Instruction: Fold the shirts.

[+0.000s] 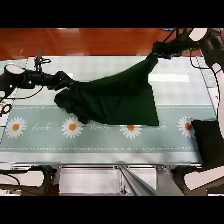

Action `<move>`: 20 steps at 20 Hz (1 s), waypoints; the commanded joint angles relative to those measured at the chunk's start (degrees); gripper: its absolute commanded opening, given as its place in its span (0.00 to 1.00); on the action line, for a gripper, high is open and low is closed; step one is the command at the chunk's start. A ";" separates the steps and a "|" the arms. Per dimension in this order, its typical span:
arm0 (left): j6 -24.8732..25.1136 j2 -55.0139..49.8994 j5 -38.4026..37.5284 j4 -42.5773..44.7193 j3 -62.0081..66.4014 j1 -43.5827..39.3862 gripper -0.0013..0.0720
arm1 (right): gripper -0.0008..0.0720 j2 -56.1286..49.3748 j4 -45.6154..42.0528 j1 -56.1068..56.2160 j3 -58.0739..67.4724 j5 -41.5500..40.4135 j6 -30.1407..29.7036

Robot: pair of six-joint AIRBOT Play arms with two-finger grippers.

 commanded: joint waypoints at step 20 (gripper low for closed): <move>13.81 21.64 -2.93 -17.14 -44.74 14.91 0.71 | 0.57 45.64 4.22 -18.18 -64.59 5.38 -0.63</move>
